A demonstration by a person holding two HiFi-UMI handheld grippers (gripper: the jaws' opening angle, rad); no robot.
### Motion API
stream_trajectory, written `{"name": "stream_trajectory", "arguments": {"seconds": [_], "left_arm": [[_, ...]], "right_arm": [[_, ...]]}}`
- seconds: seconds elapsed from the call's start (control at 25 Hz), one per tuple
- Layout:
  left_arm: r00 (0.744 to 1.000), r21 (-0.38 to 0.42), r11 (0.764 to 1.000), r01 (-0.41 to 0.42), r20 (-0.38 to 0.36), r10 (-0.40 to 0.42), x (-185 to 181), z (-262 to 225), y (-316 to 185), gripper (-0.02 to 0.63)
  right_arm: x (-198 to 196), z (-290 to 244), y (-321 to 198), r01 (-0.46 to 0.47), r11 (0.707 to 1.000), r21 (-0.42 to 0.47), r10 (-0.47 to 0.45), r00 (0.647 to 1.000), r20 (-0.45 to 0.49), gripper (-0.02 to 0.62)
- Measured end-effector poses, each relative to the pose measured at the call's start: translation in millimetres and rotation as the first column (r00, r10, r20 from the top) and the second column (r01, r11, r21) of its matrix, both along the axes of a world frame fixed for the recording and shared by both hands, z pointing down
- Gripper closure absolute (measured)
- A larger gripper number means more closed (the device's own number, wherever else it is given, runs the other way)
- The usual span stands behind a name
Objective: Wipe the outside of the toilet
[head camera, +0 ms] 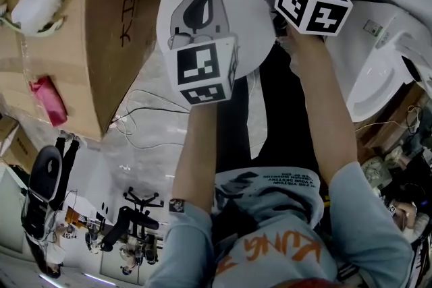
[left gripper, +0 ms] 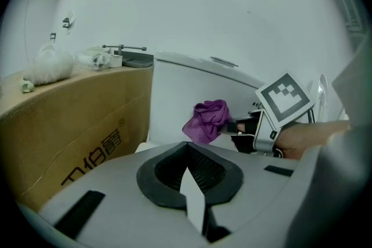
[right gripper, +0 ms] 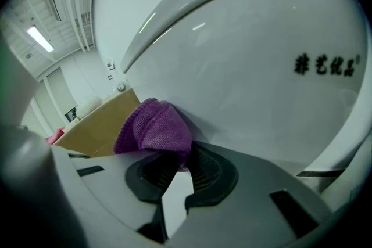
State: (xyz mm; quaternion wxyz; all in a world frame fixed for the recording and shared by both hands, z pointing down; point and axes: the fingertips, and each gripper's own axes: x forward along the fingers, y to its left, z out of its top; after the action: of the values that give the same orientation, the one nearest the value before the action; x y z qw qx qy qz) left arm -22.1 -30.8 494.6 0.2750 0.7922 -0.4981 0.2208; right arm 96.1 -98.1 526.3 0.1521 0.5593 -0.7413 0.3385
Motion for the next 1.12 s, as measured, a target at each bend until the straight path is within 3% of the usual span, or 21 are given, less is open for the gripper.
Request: {"name": "stream_trajectory", "arguments": {"seconds": [0.56, 0.92, 1.12], "left_arm": [[0.989, -0.015, 0.989, -0.147, 0.01, 0.147, 62.3, 2.8, 16.3, 0.588], [0.97, -0.02, 0.97, -0.241, 0.003, 0.241, 102.8, 6.1, 25.0, 0.588], [0.967, -0.031, 0.966, -0.256, 0.011, 0.256, 103.5, 10.6, 22.9, 0.588]], "right_arm": [[71.6, 4.3, 38.9, -0.077, 0.997, -0.023, 0.076, 0.996, -0.04, 0.541], [126.0, 12.5, 67.7, -0.173, 0.983, -0.062, 0.169, 0.983, -0.069, 0.541], [151.3, 18.3, 79.6, -0.216, 0.972, -0.086, 0.207, 0.972, -0.107, 0.541]]}}
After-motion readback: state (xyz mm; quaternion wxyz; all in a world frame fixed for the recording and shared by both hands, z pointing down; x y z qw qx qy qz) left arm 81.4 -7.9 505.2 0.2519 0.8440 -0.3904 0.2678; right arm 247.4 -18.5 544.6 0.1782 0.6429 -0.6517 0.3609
